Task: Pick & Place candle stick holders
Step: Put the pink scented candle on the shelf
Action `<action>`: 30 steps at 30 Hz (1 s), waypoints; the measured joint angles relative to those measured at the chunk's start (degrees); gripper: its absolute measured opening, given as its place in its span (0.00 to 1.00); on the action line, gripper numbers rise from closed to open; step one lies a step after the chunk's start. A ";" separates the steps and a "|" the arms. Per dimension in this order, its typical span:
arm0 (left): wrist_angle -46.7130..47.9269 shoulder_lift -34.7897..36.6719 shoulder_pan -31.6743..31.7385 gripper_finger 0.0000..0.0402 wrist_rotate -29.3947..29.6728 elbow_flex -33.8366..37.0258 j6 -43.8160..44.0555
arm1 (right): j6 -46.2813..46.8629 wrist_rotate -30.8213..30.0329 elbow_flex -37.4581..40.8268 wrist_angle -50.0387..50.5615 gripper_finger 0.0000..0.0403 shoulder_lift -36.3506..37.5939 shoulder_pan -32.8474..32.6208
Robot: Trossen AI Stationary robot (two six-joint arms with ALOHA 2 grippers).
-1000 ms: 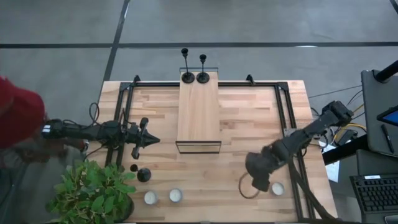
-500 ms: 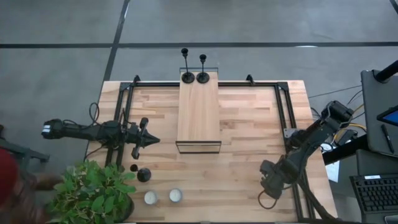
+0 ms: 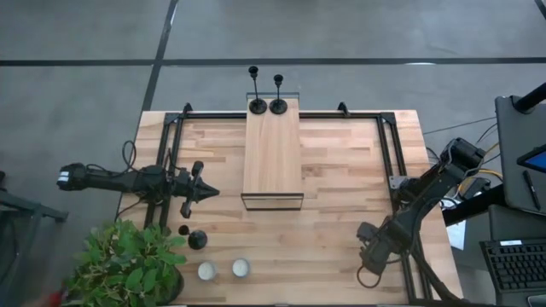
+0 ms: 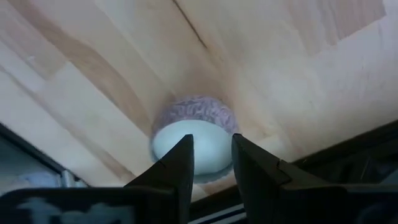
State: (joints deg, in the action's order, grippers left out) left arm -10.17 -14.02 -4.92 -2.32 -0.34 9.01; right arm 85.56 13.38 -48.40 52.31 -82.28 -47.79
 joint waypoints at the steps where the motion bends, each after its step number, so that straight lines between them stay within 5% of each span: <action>1: 0.00 0.00 0.01 0.04 0.00 0.00 0.00 | 0.00 0.00 0.25 0.08 0.25 0.00 0.00; 30: -0.02 0.00 0.01 0.04 0.00 0.00 -0.01 | -4.01 0.33 2.56 -0.67 0.20 -3.85 -0.70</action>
State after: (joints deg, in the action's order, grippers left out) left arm -10.20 -14.02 -4.91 -2.33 -0.34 8.99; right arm 81.55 13.72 -45.84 51.64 -86.13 -48.49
